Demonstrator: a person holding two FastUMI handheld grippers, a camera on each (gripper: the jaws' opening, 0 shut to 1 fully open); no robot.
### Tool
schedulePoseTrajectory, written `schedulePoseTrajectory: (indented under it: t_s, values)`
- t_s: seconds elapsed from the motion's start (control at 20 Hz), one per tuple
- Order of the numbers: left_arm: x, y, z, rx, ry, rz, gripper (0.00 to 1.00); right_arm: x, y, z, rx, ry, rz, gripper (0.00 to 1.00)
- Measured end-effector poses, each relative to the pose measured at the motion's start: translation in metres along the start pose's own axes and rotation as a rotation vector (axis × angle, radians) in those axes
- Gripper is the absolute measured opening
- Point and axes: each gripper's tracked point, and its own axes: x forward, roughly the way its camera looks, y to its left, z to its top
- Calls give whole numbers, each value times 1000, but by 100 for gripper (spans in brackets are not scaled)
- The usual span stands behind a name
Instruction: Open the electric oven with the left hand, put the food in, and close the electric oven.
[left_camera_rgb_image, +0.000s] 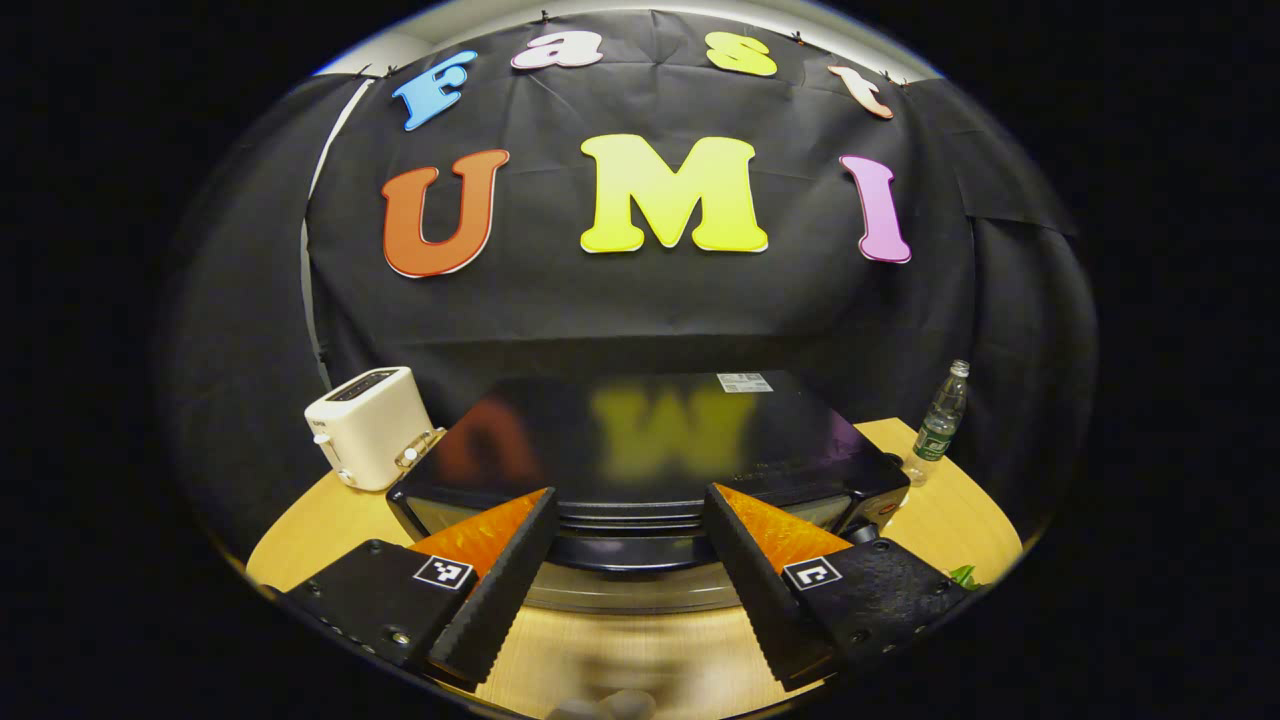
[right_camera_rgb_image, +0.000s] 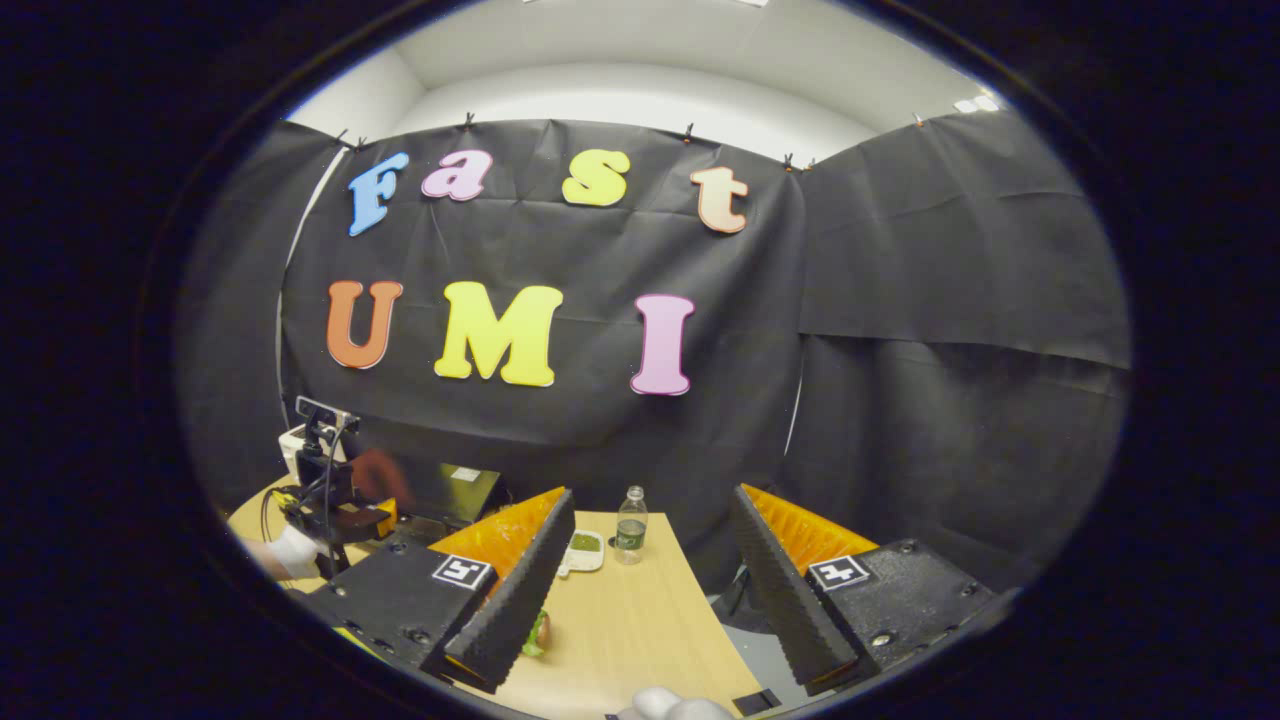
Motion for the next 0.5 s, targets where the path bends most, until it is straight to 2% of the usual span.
schedulePoseTrajectory:
  t_s: [0.25,0.3,0.35,0.4,0.5]
  values:
    - [-13,1,-3,4,20,-19,97,4,6,-1,3,2,8,94]
    - [-14,1,-3,7,18,-19,97,4,9,1,-1,-7,12,100]
    - [-17,2,-5,7,22,-19,97,4,11,2,-6,-10,16,100]
    - [-20,2,-5,7,23,-20,97,3,13,-1,-8,-10,22,94]
    - [-26,1,-10,8,25,-22,97,2,18,-2,-9,-8,34,94]
